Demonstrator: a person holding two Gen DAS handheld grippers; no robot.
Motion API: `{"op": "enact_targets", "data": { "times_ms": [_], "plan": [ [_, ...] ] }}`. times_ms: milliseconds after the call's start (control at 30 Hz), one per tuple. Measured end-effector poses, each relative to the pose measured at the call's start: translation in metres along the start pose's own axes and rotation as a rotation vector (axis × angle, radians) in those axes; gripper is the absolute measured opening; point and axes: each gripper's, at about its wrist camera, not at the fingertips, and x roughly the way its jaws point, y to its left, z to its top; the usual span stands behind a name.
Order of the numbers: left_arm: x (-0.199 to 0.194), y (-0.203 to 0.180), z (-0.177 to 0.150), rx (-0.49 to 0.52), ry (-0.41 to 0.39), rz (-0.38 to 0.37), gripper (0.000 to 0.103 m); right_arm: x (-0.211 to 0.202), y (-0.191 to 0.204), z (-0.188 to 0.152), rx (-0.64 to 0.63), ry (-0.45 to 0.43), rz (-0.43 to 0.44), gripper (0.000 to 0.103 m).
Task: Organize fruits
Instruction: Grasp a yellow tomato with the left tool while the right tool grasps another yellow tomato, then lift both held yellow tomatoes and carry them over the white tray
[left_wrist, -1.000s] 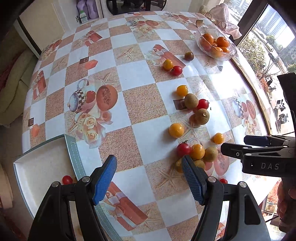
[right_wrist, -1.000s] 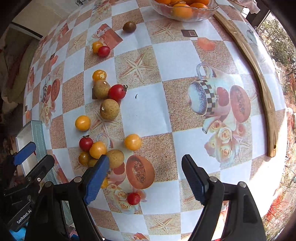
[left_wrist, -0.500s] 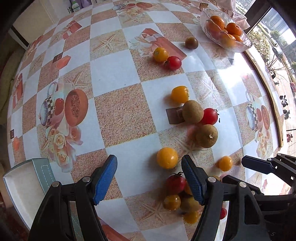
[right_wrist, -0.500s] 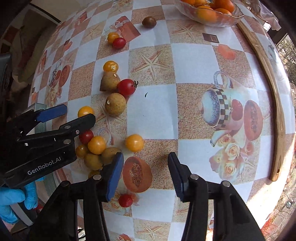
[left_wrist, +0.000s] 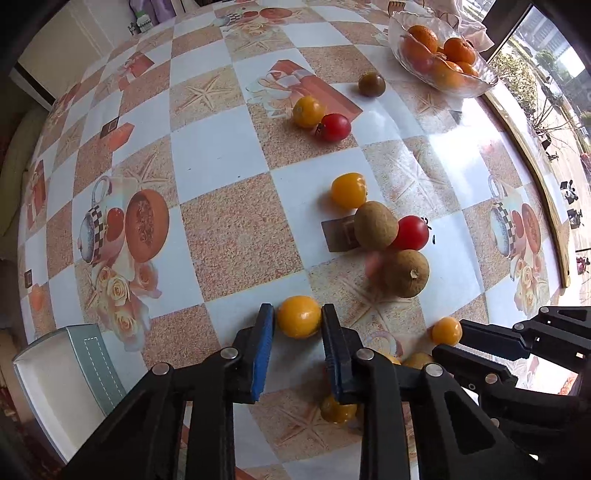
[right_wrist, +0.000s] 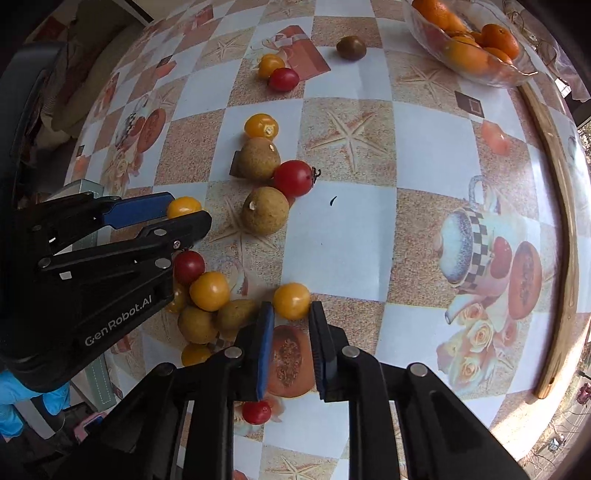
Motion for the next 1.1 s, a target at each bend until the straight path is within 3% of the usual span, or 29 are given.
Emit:
{"op": "enact_targets", "data": {
  "times_ms": [200,467,700,767,833,1100],
  "plan": [
    [-0.015,0.019,-0.01,-0.062,-0.022,-0.052,0.026,-0.006,-0.009,-0.005,0.045,-0.003,0.03,0.019],
    [-0.043,0.04,-0.033,-0.086,-0.065,-0.066,0.026,-0.017,-0.016,-0.012,0.07,-0.013,0.03,0.019],
    [-0.044,0.044,-0.039,-0.089,-0.074,-0.081,0.027,-0.016,-0.02,-0.017,0.072,0.0,0.028,0.019],
    [-0.042,0.042,-0.039,-0.081,-0.073,-0.08,0.027,-0.013,-0.017,-0.017,0.071,0.0,0.022,0.024],
    [-0.037,0.037,-0.034,-0.082,-0.063,-0.084,0.027,-0.01,-0.017,-0.018,0.066,0.004,0.01,0.039],
    [-0.017,0.023,-0.018,-0.058,-0.04,-0.084,0.027,-0.007,-0.008,-0.018,0.025,-0.016,-0.018,0.039]
  ]
}}
